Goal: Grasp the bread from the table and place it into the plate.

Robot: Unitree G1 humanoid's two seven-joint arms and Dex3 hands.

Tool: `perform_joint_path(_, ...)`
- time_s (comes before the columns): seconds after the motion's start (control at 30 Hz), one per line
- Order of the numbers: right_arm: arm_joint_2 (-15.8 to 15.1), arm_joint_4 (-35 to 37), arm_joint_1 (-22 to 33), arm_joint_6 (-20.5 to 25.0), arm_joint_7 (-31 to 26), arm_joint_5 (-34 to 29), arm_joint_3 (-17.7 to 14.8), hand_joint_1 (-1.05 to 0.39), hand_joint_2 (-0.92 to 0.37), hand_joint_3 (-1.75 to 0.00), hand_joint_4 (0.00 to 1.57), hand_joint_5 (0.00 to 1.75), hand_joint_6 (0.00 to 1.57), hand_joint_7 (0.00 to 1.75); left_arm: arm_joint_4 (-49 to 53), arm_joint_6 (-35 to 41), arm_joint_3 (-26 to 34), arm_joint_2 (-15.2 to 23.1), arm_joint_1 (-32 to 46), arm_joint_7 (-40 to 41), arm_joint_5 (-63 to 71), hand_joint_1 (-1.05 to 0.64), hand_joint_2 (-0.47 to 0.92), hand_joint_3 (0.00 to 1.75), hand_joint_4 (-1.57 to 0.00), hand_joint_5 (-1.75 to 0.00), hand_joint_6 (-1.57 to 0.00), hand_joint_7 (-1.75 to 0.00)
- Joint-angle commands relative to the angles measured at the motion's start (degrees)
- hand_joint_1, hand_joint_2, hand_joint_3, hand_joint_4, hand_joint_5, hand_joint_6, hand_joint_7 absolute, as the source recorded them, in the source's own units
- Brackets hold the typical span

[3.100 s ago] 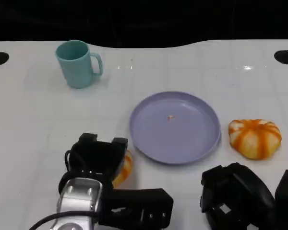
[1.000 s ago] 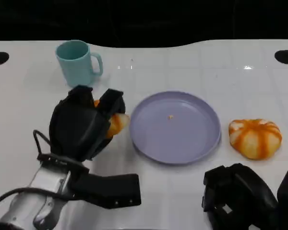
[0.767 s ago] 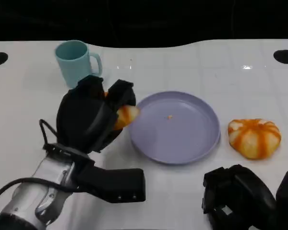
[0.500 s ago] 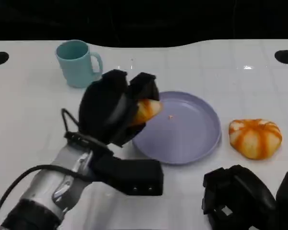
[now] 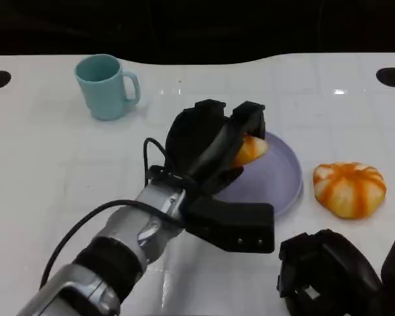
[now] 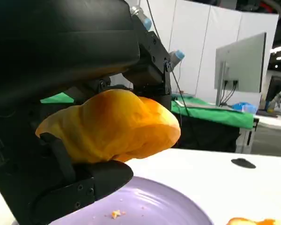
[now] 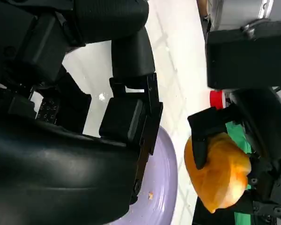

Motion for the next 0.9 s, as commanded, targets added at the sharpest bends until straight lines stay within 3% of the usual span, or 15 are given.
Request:
perform_joint_path(0.03, -0.43, -0.56, 0.40, -0.05, -0.09, 0.35, -0.17, -1.05, -0.06, -1.34, 1.56, 1.28, 1.57, 0.99, 6.42, -1.30, -0.86, -1.55, -4.20, 0.65, -0.90, -0.32, 0.23, 1.46, -1.09, -1.75, -0.80, -1.75)
perform_joint_path(0.1, -0.42, -0.65, 0.46, -0.07, -0.23, 0.21, -0.10, -1.05, -0.07, -1.34, 1.55, 1.28, 1.57, 1.00, 8.17, -1.70, -0.98, -2.02, -5.08, -0.83, -1.69, -0.32, 0.30, 1.36, -1.05, -1.75, -0.75, -1.75)
perform_joint_path(0.17, -0.39, -0.83, 0.55, 0.11, -0.40, 0.13, -0.04, -1.05, -0.07, -1.34, 1.55, 1.28, 1.57, 1.00, 9.12, -1.15, -1.47, -2.23, -5.71, -2.21, -1.71, -0.36, 0.48, 1.07, -0.90, -1.57, -0.73, -1.31)
perform_joint_path(0.3, -0.31, -1.09, 0.64, 0.12, -0.56, 0.15, 0.08, -1.05, -0.05, -1.35, 1.56, 1.29, 1.57, 1.01, 8.62, 2.09, -2.44, -2.40, -6.16, -6.50, -1.35, -0.42, 0.59, 0.87, -0.69, -1.34, -0.55, -0.96)
perform_joint_path(0.37, -0.26, -0.93, 0.62, 0.09, -0.12, 0.63, 0.05, -1.05, -0.04, -1.36, 1.55, 1.28, 1.57, 1.00, 7.66, 3.44, -2.89, -2.12, -6.15, -8.81, -1.27, -0.45, 0.63, 0.77, -0.52, -1.21, -0.45, -0.80)
perform_joint_path(0.47, -0.33, -0.95, 0.70, -0.31, -0.32, 0.19, 0.18, -1.05, -0.04, -1.37, 1.55, 1.28, 1.57, 0.99, 6.11, 4.86, -3.88, -1.10, -6.29, -12.98, -0.84, -0.60, 0.85, 0.34, -0.31, -1.01, -0.32, -0.51)
perform_joint_path(0.5, -0.35, -1.00, 0.69, -0.31, -0.46, 0.07, 0.20, -1.05, -0.05, -1.37, 1.55, 1.28, 1.57, 0.99, 5.59, 5.75, -4.44, -0.75, -6.45, -14.95, -0.41, -0.63, 0.89, 0.29, -0.28, -0.99, -0.29, -0.48)
perform_joint_path(0.67, -0.37, -0.83, 0.74, -0.82, -0.31, 0.07, 0.20, -1.05, -0.05, -1.36, 1.55, 1.28, 1.57, 0.99, 2.63, 8.66, -6.10, 0.58, -6.35, -21.04, 0.56, -0.84, 0.92, 0.40, -0.03, -0.84, -0.08, -0.36)
perform_joint_path(0.77, -0.38, -0.99, 0.72, -0.59, -1.01, -0.55, 0.32, -1.05, -0.06, -1.36, 1.55, 1.28, 1.57, 1.00, 0.41, 10.24, -7.08, 1.76, -6.37, -25.32, 1.32, -0.96, 0.92, 0.50, 0.00, -0.60, -0.01, -0.34)
perform_joint_path(0.9, -0.40, -1.50, 0.82, -0.18, -1.25, -0.54, 0.42, -1.05, -0.06, -1.36, 1.55, 1.28, 1.57, 1.01, -3.54, 11.60, -6.97, 3.35, -5.68, -29.56, 1.33, -1.02, 0.92, 0.55, 0.00, -0.56, -0.02, -0.34)
